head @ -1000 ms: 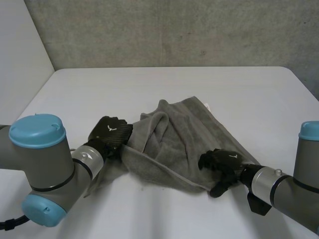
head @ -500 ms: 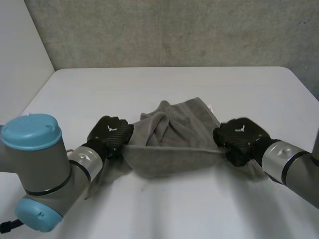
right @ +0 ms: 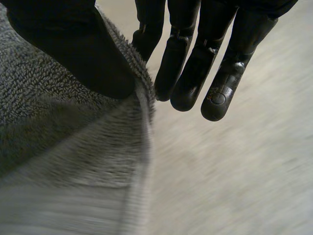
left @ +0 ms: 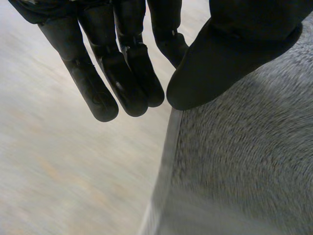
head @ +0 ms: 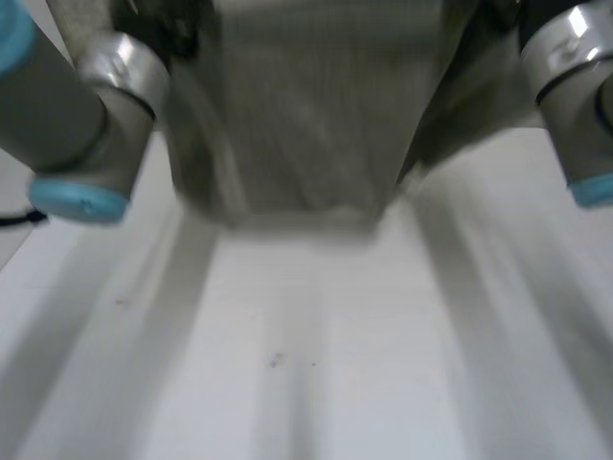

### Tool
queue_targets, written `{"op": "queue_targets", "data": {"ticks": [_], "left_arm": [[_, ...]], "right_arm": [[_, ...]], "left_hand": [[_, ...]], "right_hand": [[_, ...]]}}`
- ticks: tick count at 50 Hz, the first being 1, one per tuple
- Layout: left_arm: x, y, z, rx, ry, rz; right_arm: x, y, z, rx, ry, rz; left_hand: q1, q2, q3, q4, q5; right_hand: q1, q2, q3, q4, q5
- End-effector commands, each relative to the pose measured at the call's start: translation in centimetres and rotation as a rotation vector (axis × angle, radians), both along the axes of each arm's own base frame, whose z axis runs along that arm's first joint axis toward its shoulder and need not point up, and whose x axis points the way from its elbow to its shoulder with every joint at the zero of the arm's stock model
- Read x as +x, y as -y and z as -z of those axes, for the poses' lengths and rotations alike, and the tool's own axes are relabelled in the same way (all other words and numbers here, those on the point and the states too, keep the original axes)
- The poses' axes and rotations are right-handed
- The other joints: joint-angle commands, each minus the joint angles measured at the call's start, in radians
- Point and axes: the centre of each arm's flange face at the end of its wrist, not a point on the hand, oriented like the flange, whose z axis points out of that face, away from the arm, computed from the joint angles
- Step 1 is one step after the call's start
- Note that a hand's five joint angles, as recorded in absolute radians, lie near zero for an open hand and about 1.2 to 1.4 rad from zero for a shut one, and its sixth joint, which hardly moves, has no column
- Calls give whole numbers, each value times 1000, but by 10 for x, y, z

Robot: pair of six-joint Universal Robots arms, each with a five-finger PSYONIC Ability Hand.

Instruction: Fold the towel.

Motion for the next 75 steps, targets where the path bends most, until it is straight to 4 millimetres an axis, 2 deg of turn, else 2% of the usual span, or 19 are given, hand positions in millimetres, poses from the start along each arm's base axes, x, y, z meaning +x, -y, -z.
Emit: {"op": "queue_targets", "data": {"ticks": [1, 5, 7, 8, 10, 11, 12, 13, 15, 16, 18, 21, 30, 32, 39, 50, 57, 68, 75], "left_arm": [[20, -13, -28, -57, -39, -39], [22, -20, 10, 51, 20, -35], [28, -34, 52, 168, 82, -32], [28, -34, 52, 169, 82, -32], [32, -53, 102, 302, 154, -6], [32, -53, 102, 303, 154, -6], [34, -63, 126, 366, 191, 15], [34, -63, 126, 367, 191, 15], [38, -81, 172, 480, 253, 47], [38, -81, 172, 481, 254, 48], [41, -94, 214, 585, 307, 54], [44, -100, 242, 667, 346, 52], [44, -103, 248, 687, 356, 71], [44, -102, 246, 681, 353, 73], [45, -97, 242, 670, 343, 91], [67, -61, 218, 598, 311, 109], [95, -46, 219, 685, 377, 74], [110, -73, 236, 952, 359, 69], [110, -86, 228, 983, 272, 65]], "right_arm": [[-2, -14, 3, 21, -18, -19], [-4, -25, 37, 171, -84, -38], [-7, -38, 80, 350, -150, -54], [-7, -38, 80, 351, -150, -54], [-12, -55, 123, 535, -206, -65], [-12, -55, 124, 536, -206, -65], [-15, -64, 142, 614, -232, -67], [-18, -72, 160, 681, -251, -73], [-18, -81, 175, 731, -272, -84], [-18, -81, 175, 731, -272, -84], [-15, -95, 209, 833, -317, -114], [-15, -98, 228, 902, -333, -126], [-17, -101, 234, 933, -333, -123], [-18, -102, 235, 939, -333, -124], [-21, -103, 237, 947, -331, -121], [-32, -88, 236, 942, -303, -101], [-32, -88, 237, 944, -303, -102], [-33, -83, 239, 943, -284, -85], [-32, -80, 242, 972, -243, -79]], "left_hand": [[211, 179, 180, 180, 183], [211, 179, 180, 180, 183], [211, 179, 180, 180, 183], [211, 179, 180, 180, 183], [211, 179, 180, 180, 183], [211, 179, 180, 180, 183], [211, 179, 180, 180, 183], [211, 179, 180, 180, 183], [211, 179, 180, 180, 183], [211, 179, 180, 180, 183], [211, 179, 180, 180, 183], [211, 179, 180, 180, 183], [211, 179, 180, 180, 183], [-43, -74, -74, -74, -71], [-364, -395, -395, -395, -392], [-367, -399, -398, -398, -395], [-370, -402, -401, -401, -398], [-367, -399, -398, -398, -395], [-364, -396, -395, -395, -392]], "right_hand": [[427, 228, 212, 207, 241], [427, 228, 212, 207, 241], [427, 228, 212, 207, 241], [427, 228, 212, 207, 241], [427, 228, 212, 207, 241], [427, 228, 212, 207, 241], [427, 228, 212, 207, 241], [427, 228, 212, 207, 241], [427, 228, 212, 207, 241], [427, 228, 212, 207, 241], [427, 228, 212, 207, 241], [427, 228, 212, 207, 241], [427, 228, 212, 207, 241], [427, 228, 212, 207, 241], [427, 228, 212, 207, 241], [427, 228, 212, 207, 241], [427, 228, 212, 207, 241], [427, 228, 212, 207, 241], [427, 228, 212, 207, 241]]}}
